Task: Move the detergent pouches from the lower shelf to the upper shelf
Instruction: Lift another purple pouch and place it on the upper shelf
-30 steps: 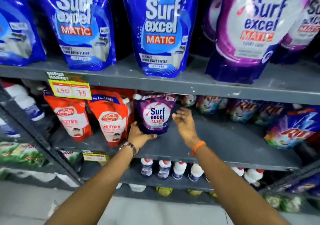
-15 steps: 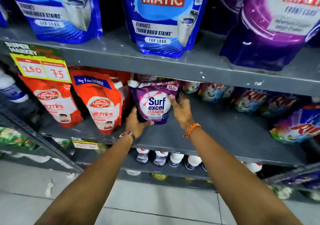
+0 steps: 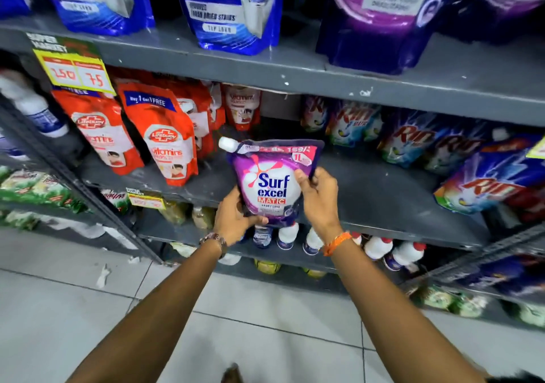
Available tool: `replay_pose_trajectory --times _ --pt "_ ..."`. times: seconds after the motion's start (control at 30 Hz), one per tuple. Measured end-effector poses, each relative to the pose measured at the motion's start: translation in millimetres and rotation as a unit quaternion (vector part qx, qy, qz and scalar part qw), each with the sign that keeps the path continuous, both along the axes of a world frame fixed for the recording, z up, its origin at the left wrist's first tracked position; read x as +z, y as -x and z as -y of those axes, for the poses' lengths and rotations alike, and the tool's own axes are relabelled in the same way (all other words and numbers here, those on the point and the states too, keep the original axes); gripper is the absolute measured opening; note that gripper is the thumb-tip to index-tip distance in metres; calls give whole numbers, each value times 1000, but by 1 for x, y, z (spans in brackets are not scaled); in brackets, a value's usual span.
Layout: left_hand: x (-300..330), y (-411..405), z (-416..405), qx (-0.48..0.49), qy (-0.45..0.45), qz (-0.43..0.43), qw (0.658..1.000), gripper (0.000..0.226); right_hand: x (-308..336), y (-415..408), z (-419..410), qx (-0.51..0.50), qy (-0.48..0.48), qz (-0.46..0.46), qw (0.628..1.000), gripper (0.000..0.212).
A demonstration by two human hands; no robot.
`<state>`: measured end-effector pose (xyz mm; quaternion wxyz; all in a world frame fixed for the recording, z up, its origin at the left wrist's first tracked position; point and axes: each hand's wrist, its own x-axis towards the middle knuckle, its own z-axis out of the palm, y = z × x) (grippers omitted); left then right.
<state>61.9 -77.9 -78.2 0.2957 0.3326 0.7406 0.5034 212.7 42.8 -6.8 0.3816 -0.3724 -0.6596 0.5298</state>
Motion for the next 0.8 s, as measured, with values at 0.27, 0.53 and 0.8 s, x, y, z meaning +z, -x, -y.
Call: replay_pose_trajectory --times 0.27,0.53,0.8 --pt "46 -107 61 -56 -6 -27 998 80 40 -138 73 -29 -9 -30 999 12" --pt "187 -184 20 -121 -128 -105 979 71 168 -213 39 -94 -138 -147 975 11" --pt "318 -216 -62 -137 -211 -147 957 74 314 -240 -49 -98 -246 -163 950 41"
